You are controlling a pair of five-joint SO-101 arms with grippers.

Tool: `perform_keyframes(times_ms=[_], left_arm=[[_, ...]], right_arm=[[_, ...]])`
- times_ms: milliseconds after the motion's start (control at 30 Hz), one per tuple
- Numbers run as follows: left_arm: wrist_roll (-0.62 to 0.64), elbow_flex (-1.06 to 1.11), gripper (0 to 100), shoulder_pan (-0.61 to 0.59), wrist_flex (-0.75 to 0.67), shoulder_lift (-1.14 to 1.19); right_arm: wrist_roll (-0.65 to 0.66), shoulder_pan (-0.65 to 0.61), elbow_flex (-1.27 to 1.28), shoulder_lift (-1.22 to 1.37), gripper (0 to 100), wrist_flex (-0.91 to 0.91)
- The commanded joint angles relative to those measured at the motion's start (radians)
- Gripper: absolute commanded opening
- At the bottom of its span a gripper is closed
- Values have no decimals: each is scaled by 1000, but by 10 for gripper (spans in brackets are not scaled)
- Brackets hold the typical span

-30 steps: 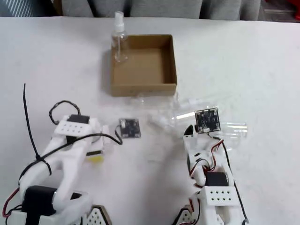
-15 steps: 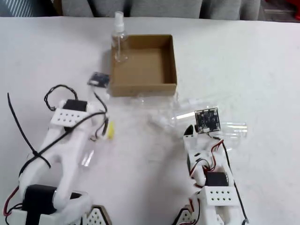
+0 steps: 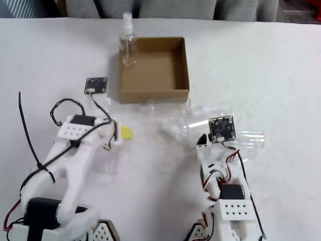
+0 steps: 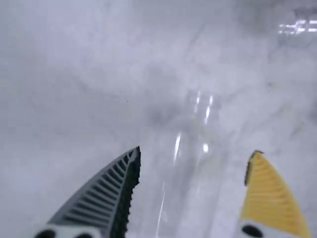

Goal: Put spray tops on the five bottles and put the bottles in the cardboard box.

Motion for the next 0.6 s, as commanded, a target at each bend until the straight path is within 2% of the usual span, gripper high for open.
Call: perform_keyframes(times_ms=[0,300,567], left_arm=[[-26,-2,334,-10,-21,1],[-344,-9,299,30,-92,2],[-275,-43,298,35,-75,68]], right_arm=[[11,-8,6,4,17,2],[11,-8,6,4,17,2],[11,-8,6,4,17,2]])
